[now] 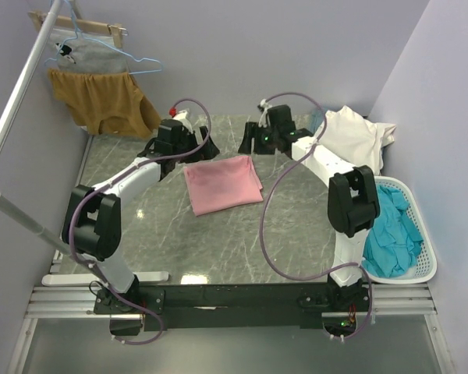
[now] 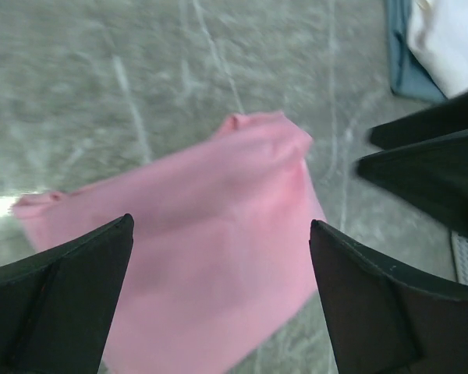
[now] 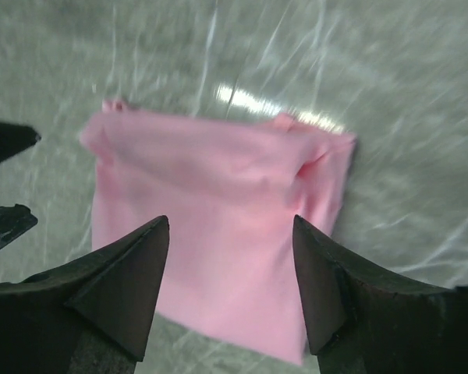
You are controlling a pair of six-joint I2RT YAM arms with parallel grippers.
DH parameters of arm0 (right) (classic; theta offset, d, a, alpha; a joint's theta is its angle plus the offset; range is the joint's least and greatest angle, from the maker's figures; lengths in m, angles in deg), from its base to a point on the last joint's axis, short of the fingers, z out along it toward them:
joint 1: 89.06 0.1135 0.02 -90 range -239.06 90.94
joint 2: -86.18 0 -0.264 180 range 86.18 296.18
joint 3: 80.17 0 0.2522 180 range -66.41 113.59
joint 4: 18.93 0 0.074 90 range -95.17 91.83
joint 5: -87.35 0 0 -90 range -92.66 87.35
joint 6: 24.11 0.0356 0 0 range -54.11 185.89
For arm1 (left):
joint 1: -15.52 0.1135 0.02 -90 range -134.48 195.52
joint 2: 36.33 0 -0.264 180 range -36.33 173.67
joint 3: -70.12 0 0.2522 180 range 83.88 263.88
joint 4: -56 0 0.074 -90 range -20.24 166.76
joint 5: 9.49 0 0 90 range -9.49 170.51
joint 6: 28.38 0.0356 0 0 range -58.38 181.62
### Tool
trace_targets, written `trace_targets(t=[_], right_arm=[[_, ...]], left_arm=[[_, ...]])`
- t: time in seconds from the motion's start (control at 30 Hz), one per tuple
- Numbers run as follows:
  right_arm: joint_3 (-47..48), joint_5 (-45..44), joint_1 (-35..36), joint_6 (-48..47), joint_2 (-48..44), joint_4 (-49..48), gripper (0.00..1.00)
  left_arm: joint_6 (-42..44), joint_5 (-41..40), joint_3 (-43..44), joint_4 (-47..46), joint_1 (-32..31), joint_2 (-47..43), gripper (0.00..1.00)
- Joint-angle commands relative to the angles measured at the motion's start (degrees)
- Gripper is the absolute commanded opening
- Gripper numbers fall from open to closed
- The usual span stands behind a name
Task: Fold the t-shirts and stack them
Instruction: Fold the long partially folded tshirt into a neat square, then smooth out wrinkles on the folded tshirt
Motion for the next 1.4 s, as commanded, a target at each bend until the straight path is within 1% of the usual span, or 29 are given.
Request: trace_targets(t=[0.0, 0.13, 0.27, 0.33, 0.37, 0.47, 0.5, 0.53, 0.57, 0.63, 0.7, 0.8, 0.93, 1.1, 1.17, 1.27, 1.37], right_arm=[[-3.7, 3.9, 2.5, -0.2, -1.0, 0.7, 0.7], [-3.0, 6.1, 3.0, 0.5, 2.3, 0.1, 0.68], [1.1, 6.4, 2.9, 0.5, 7.6, 0.6, 0.68], [5.6, 5.7, 2.8, 0.8, 11.8, 1.7, 0.69], [10.9, 5.5, 2.7, 0.5, 13.6, 3.2, 0.68], [16.8, 4.0, 2.7, 0.4, 19.3, 5.3, 0.69], [20.6, 4.0, 2.5, 0.4, 20.7, 5.6, 0.7], [22.8, 3.5, 2.3, 0.8, 23.7, 6.8, 0.71], [28.1, 2.8, 2.2, 1.0, 25.6, 8.2, 0.71], [33.1, 3.0, 1.4, 1.9, 30.6, 12.0, 0.71], [36.8, 1.9, 0.8, 2.5, 32.5, 13.2, 0.72], [35.1, -1.7, 0.1, 3.4, 32.4, 12.3, 0.74], [34.1, -1.8, -2.4, 4.2, 33.1, 13.2, 0.74], [23.3, -0.4, -3.4, 4.1, 27.8, 6.2, 0.75], [19.5, 1.0, -3.2, 3.8, 26.1, 4.4, 0.76], [16.1, 4.4, -3.2, 3.2, 23.8, 1.4, 0.77], [15.2, 8.2, -3.1, 2.0, 22.7, 0.1, 0.79]], left_arm=[[0.3, 11.8, -1.3, -3.3, -0.2, 2.2, 0.99], [0.3, 13.8, -1.7, -4.7, -0.2, 5.9, 0.99], [1.5, 12.5, 0.5, -4.5, -0.2, 9.6, 0.99], [2.3, 11.7, 1.9, -4.5, -0.2, 12.3, 0.99], [2.5, 11.5, 3.2, -4.6, -0.2, 13.4, 0.99], [3.5, 9.3, 4.9, -5.4, 0.2, 16.4, 0.99], [3.6, 8.8, 5.1, -6.4, 0.4, 17.0, 1.0], [3.6, 7.4, 5.1, -7.2, 0.9, 17.9, 1.0], [3.5, 6.8, 5.1, -7.7, 1.2, 18.4, 0.99], [3.0, 6.4, 5.5, -8.3, 2.8, 20.3, 0.99], [2.3, 6.2, 6.1, -7.8, 3.8, 21.4, 0.99], [1.3, 3.8, 3.9, -8.5, 5.5, 21.1, 1.0], [0.5, 1.8, 0.3, -9.4, 7.6, 18.6, 1.0], [0.6, 2.3, -1.4, -11.6, 7.7, 14.5, 0.99], [0.3, 2.5, -2.5, -12.9, 7.7, 12.2, 0.99], [-0.4, 1.3, -4.5, -14.7, 7.7, 6.9, 0.99], [-0.7, -1.0, -6.0, -14.2, 7.7, 1.8, 0.99]])
